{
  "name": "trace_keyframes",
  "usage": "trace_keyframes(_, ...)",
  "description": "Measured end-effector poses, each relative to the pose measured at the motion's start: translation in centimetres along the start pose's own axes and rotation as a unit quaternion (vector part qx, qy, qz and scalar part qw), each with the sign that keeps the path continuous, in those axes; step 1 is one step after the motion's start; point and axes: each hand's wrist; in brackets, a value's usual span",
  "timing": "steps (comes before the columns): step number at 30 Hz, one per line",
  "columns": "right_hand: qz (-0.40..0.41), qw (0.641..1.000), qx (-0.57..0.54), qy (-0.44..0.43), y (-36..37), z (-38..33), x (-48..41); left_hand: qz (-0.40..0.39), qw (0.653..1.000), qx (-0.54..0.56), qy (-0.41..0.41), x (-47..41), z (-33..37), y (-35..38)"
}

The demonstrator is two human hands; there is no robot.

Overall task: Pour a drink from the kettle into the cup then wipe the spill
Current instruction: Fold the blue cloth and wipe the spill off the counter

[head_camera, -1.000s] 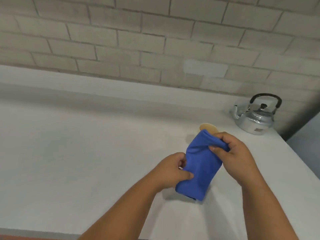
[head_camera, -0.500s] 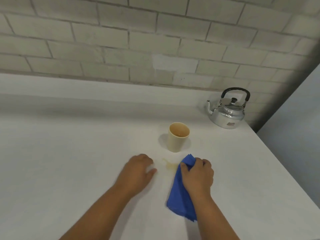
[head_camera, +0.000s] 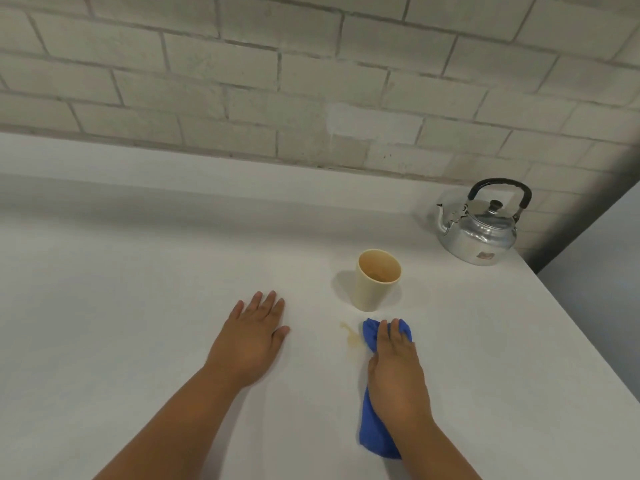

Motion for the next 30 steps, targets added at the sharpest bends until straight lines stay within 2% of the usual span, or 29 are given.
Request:
trace_keyframes(4,0.019,0.998,-0.062,0.018,-0.5,-1.2,-1.8,0.002,1.000,0.002,0.004,-0.1,-0.1,0.0)
trace_keyframes(7,-0.004,0.994,-0.090,-0.061,0.6,-5.2,-2.1,0.000,1.000,0.007,0.003,-0.1,-0.1,0.1)
trace_keyframes(10,-0.026,0.989,-0.096,-0.111,2.0,-5.7,0.0,0.001,1.000,-0.001,0.004,0.1,-0.2,0.0)
trace_keyframes(13,0.006,0.988,-0.131,-0.086,1.2,-3.5,2.0,0.009,1.000,0.001,0.007,0.5,-0.4,0.0)
trace_keyframes(18,0.013,0.997,-0.076,-0.029,0.3,-3.9,-1.0,0.018,1.000,0.013,0.004,1.1,-0.5,0.1)
trace_keyframes(21,-0.007,0.996,-0.066,-0.065,0.8,-6.3,-1.9,0.018,1.000,0.008,0.003,1.0,-0.6,0.2)
trace_keyframes(24,-0.009,0.990,-0.097,-0.105,1.4,-5.7,-0.2,0.014,1.000,0.011,0.006,1.1,-0.7,0.3)
trace_keyframes(30,-0.004,0.996,-0.057,-0.062,0.4,-6.4,-2.4,0.024,1.000,0.019,0.003,1.6,-0.9,0.3)
Point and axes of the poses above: each hand's wrist, its own x-axis away from the middle knuckle, its own y-axis out of the palm, z = x × y, and after that the axes turned 10 degrees about -y, right-handed
